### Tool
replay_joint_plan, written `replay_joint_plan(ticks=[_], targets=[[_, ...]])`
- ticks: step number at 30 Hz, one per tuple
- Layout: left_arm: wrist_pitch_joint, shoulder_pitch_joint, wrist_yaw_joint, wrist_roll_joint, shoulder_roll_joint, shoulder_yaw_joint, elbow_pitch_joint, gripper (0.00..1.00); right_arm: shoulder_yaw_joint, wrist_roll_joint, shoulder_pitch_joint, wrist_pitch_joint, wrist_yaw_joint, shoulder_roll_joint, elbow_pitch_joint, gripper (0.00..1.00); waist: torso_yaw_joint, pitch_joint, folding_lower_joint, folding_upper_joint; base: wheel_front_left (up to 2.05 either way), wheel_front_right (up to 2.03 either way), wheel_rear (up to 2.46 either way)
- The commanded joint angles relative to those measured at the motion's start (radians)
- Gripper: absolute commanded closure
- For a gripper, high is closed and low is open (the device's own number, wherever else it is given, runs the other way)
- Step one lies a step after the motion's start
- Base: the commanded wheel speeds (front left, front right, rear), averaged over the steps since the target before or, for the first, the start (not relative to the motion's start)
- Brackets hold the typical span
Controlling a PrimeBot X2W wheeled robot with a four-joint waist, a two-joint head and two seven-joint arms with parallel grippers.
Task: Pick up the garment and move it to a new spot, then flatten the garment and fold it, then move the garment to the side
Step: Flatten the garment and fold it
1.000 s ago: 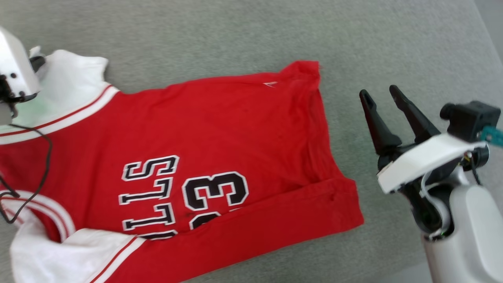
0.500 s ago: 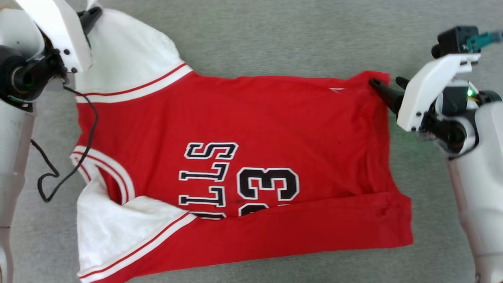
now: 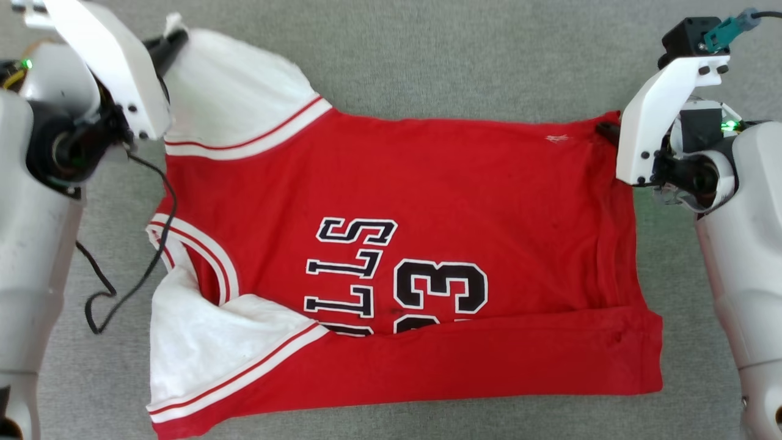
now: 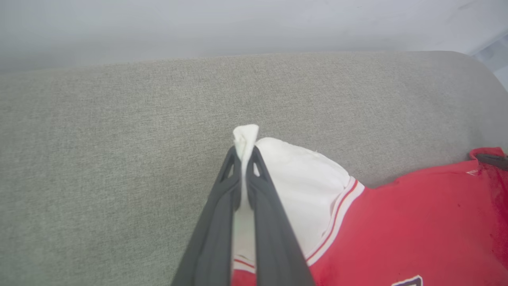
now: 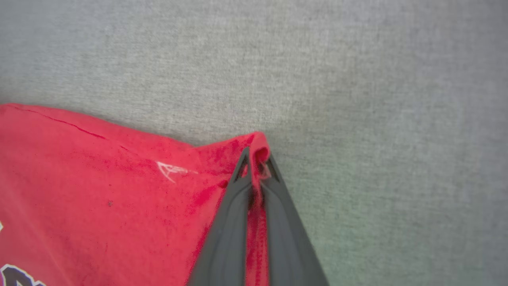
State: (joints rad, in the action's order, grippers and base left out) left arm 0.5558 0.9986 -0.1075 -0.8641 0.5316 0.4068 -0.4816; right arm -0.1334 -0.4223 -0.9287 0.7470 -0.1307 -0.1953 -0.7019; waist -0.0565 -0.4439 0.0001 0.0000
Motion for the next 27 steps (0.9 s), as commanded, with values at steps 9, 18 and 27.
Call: replay_joint_plan(ticks=[9, 18, 27], targets=[[-0.103, -0.191, 0.014, -0.021, 0.021, -0.028, 0.058, 1.0, -0.019, -0.029, 0.156, -0.089, 0.0, -0.073, 0.179, 1.0, 0.018, 0.155, -0.0001, 0.0, 0.0, 0.0, 0.0], [-0.15, -0.56, 0.096, -0.108, 0.026, -0.067, 0.211, 1.0, -0.004, -0.069, 0.482, -0.128, 0.0, -0.112, 0.379, 1.0, 0.036, 0.288, -0.0001, 0.0, 0.0, 0.0, 0.0], [-0.172, -0.821, 0.167, -0.173, -0.014, -0.068, 0.249, 1.0, 0.055, -0.075, 0.741, -0.132, 0.0, -0.066, 0.458, 1.0, 0.043, 0.291, -0.0001, 0.0, 0.0, 0.0, 0.0]])
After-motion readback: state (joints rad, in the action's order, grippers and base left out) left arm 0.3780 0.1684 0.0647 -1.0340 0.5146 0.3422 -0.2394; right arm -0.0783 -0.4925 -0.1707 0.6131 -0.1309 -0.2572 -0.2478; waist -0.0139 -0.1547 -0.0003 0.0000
